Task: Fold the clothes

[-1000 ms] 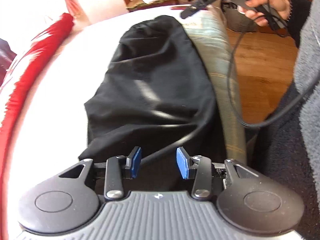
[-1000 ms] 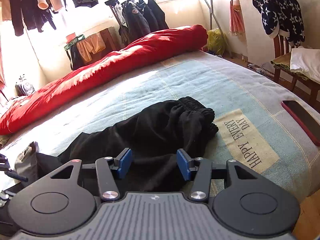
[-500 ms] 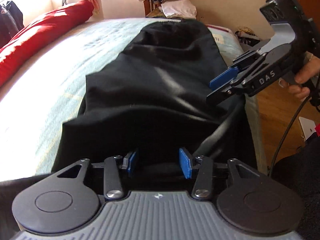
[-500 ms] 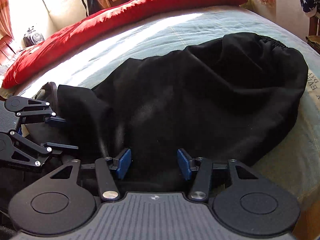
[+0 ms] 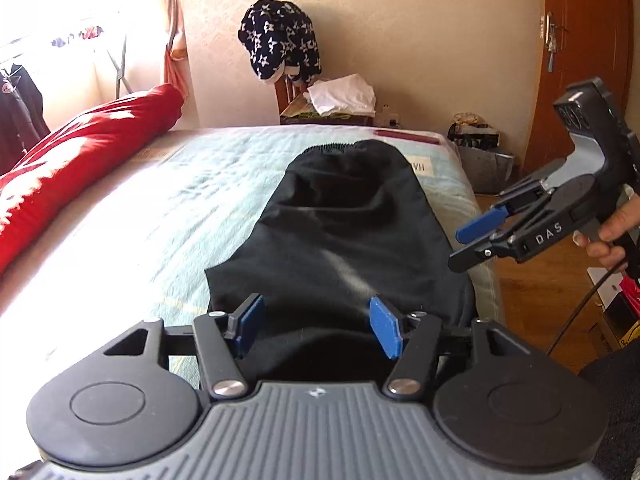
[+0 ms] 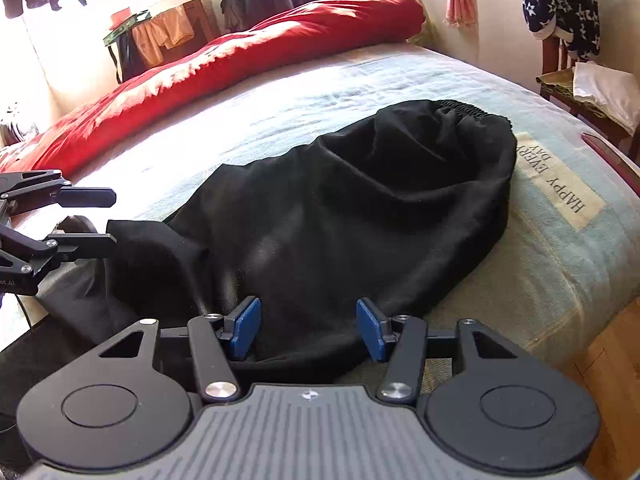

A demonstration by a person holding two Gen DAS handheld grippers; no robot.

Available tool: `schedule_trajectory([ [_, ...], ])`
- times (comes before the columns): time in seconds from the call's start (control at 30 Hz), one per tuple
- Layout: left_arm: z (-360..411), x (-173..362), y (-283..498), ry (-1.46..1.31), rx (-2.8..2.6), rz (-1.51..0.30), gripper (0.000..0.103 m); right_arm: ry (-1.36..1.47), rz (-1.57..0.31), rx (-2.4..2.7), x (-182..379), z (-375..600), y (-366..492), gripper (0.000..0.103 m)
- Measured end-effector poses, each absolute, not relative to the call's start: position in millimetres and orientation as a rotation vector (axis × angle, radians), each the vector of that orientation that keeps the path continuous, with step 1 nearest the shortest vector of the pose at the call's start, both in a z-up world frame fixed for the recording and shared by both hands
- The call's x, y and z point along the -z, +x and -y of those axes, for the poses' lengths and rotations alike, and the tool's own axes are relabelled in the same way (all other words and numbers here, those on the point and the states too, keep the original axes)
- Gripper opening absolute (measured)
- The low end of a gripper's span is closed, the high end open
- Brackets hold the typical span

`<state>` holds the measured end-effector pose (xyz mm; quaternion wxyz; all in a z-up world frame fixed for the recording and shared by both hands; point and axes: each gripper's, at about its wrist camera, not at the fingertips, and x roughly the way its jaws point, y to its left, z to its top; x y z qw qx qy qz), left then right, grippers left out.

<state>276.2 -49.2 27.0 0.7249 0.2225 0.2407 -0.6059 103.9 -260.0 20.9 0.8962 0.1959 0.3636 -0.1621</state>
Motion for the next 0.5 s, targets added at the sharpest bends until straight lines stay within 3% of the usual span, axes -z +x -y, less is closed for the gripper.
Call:
schedule_trajectory([
  [0.3, 90.0, 46.1, 308.3, 0.533, 1.168, -0.811, 0.061, 0.442, -0.657, 0.438, -33.8, 308.6, 80.0, 0.058],
  [0.5, 82.8, 19.2, 308.9, 0.503, 1.077, -0.798, 0.060, 0.418, -0.607, 0.377, -31.5, 356.8, 89.2, 0.058],
])
